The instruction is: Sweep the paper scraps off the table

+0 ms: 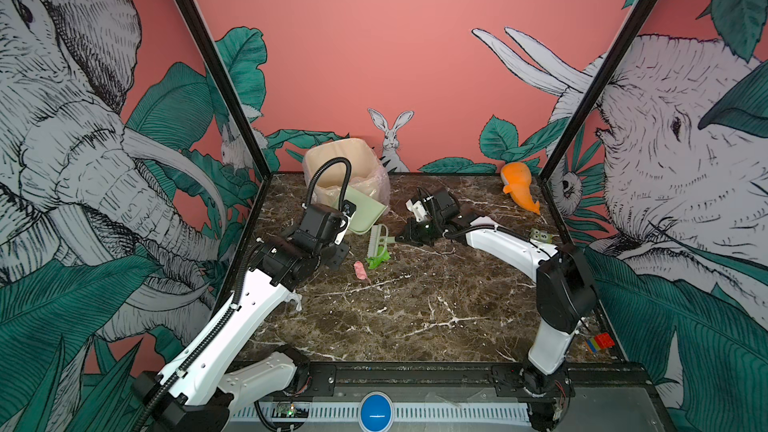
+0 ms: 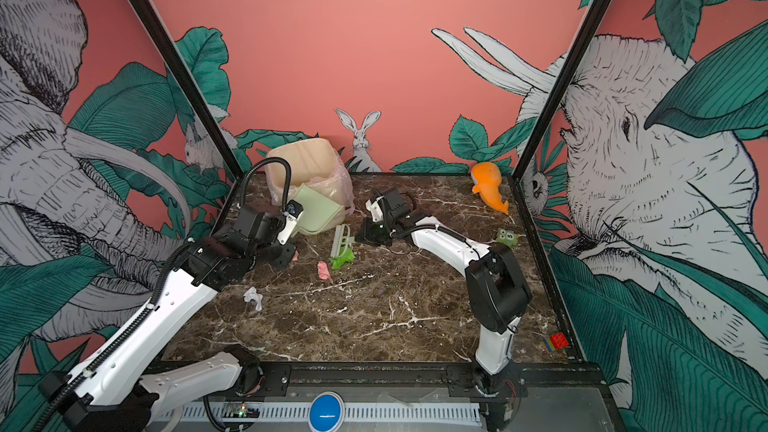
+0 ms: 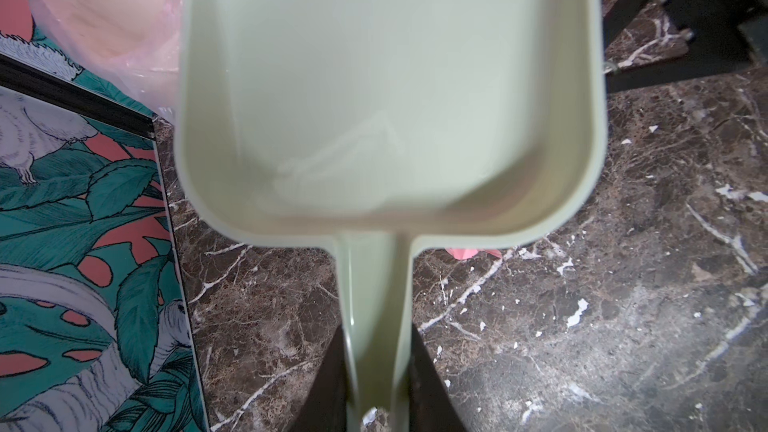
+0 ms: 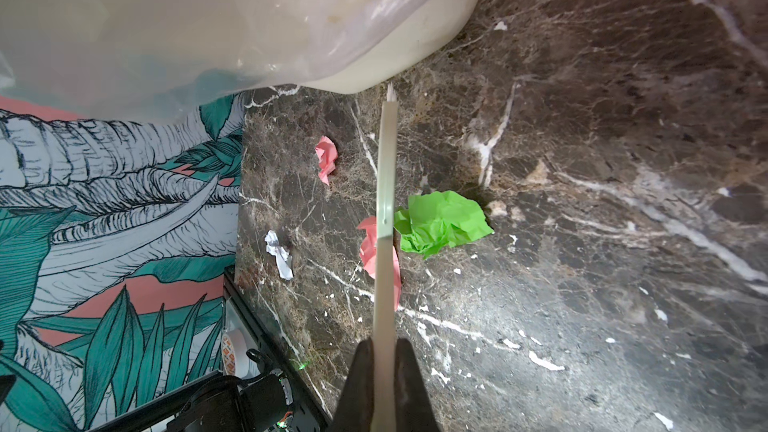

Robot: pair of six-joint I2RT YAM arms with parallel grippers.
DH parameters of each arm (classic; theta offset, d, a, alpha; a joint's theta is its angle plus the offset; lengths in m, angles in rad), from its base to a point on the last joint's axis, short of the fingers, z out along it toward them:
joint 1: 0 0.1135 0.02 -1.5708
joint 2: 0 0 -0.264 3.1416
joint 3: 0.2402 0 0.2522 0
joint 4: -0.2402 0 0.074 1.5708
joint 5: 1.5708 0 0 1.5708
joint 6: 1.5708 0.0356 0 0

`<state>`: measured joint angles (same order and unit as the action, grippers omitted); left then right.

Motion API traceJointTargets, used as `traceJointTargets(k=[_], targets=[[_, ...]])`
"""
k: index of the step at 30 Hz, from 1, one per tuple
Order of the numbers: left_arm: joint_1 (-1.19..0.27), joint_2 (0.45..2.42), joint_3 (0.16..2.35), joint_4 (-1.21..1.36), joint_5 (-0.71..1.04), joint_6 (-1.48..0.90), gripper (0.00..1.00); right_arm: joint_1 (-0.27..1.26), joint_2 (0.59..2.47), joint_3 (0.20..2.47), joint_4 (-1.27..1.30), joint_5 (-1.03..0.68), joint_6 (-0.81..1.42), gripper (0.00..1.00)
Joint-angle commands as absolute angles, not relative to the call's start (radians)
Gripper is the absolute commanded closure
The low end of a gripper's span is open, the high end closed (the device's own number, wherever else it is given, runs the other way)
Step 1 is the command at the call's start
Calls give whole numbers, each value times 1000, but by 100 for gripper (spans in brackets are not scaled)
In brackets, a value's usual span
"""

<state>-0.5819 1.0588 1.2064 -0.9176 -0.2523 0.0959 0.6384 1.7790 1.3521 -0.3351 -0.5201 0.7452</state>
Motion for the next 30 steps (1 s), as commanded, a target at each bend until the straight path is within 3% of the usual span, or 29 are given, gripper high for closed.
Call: traceJointTargets(k=[1,8,13,30], targets=[[-587,1045,1191,-942,-230,74,93,613,1666,1264,-391,-482,720,100],[-595,1055,1183,-935,-217,69,93,522,1422,1087,-553,-438,679,100],[-610,1063,1172,-933,-206,67,93,489,1301,1085,-681,-403,645,100],[-750,1127,1077,-885,-174,17,93,495,1489,1107,-507,-537,660,100]])
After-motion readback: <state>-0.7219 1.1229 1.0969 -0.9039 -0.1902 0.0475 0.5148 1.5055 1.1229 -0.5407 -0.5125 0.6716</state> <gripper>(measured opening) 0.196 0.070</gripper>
